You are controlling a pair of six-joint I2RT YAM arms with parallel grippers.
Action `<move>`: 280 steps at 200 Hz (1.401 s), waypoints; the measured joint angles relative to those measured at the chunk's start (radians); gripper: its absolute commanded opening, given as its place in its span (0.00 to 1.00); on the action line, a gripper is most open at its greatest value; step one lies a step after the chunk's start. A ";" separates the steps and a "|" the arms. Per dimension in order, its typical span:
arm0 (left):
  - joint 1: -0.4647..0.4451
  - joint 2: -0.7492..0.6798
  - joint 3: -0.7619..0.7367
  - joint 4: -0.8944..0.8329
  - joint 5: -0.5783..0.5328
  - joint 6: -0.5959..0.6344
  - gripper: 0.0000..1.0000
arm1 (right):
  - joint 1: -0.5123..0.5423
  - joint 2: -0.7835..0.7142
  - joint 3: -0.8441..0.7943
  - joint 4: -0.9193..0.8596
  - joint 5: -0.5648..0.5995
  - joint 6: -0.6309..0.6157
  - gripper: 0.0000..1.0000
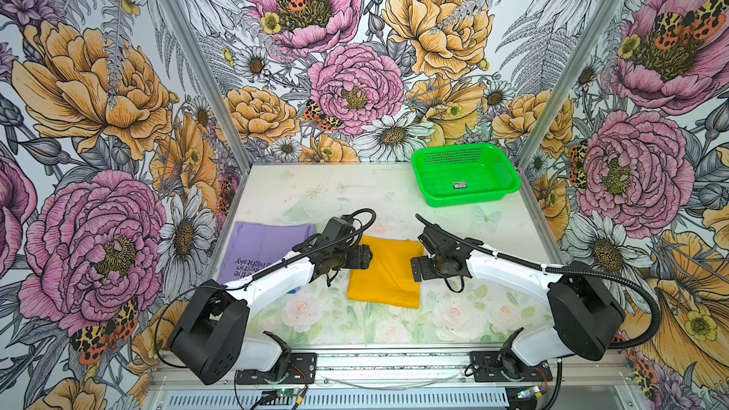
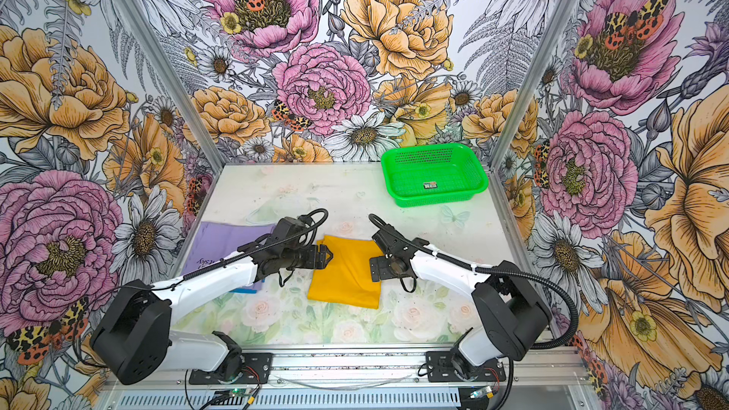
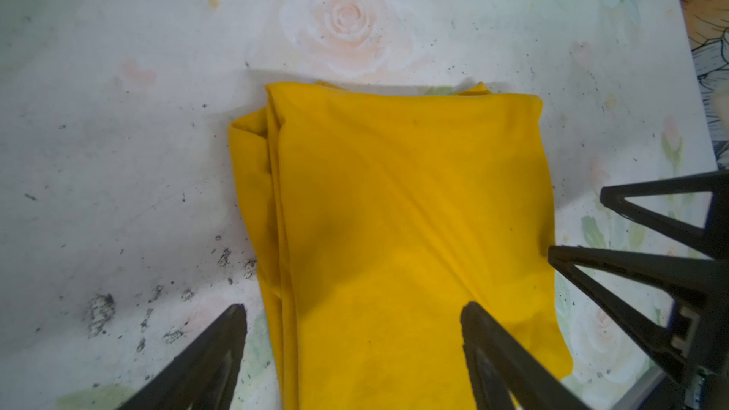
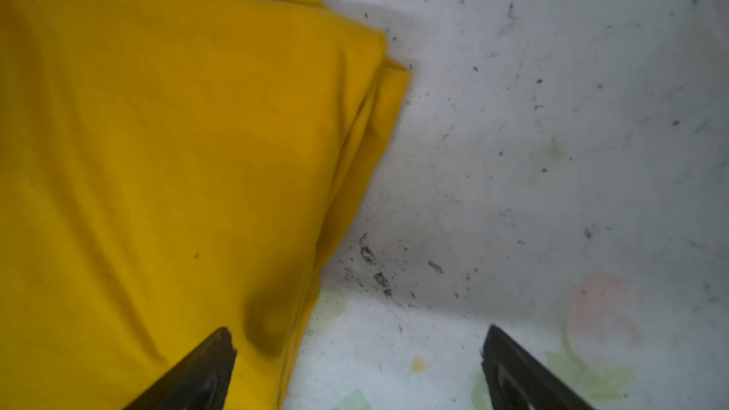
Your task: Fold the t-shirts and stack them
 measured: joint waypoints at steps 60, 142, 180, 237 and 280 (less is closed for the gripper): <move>-0.062 0.070 0.037 0.029 0.035 -0.013 0.99 | -0.019 0.041 0.000 -0.039 0.053 -0.031 1.00; -0.063 0.247 0.035 0.129 0.047 -0.066 0.99 | -0.019 0.093 0.000 -0.040 0.049 -0.039 0.99; -0.068 0.254 0.036 0.141 0.046 -0.066 0.99 | -0.019 0.099 0.003 -0.040 0.044 -0.039 1.00; -0.093 0.269 0.036 0.175 0.042 -0.066 0.99 | -0.019 0.146 0.051 -0.039 0.021 -0.039 1.00; -0.147 0.286 0.034 0.233 0.045 -0.077 0.99 | -0.003 0.184 0.084 -0.018 0.003 -0.037 0.99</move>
